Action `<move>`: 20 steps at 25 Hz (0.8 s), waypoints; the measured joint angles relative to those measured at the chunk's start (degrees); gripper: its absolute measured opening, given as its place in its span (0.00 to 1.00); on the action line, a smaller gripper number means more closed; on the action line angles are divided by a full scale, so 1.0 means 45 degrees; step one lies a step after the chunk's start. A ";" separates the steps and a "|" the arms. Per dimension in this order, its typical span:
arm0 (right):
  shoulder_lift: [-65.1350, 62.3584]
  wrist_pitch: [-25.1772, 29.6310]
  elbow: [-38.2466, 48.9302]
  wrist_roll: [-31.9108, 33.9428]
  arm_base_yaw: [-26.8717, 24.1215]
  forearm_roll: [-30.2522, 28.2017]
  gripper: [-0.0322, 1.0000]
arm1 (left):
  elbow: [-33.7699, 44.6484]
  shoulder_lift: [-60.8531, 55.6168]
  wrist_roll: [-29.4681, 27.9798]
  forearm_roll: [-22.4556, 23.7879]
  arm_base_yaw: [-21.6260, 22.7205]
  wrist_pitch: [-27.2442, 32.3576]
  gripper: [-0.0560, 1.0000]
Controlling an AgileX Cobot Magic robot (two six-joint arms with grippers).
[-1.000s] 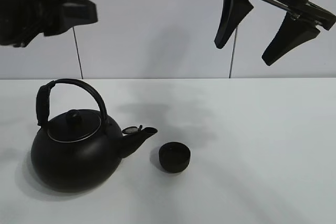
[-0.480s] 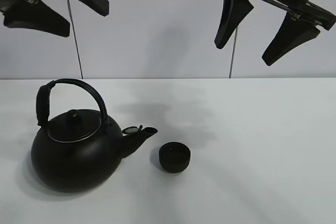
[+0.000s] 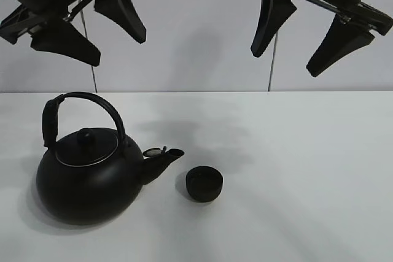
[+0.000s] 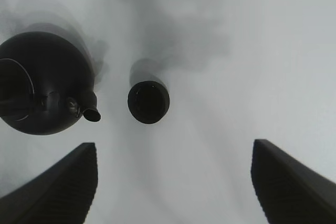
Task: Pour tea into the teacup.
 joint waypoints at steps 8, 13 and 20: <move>0.0000 0.0000 0.0000 0.0000 0.0000 0.0000 0.57 | -0.0050 0.0034 -0.0034 0.0064 0.0000 0.0009 0.52; 0.0000 -0.0021 0.0000 0.0000 0.0000 0.0000 0.57 | -0.0050 0.0034 -0.0048 0.0080 0.0000 0.0009 0.52; 0.0000 -0.0021 0.0000 0.0000 0.0000 0.0000 0.57 | -0.0050 0.0034 -0.0073 0.0080 0.0000 0.0096 0.52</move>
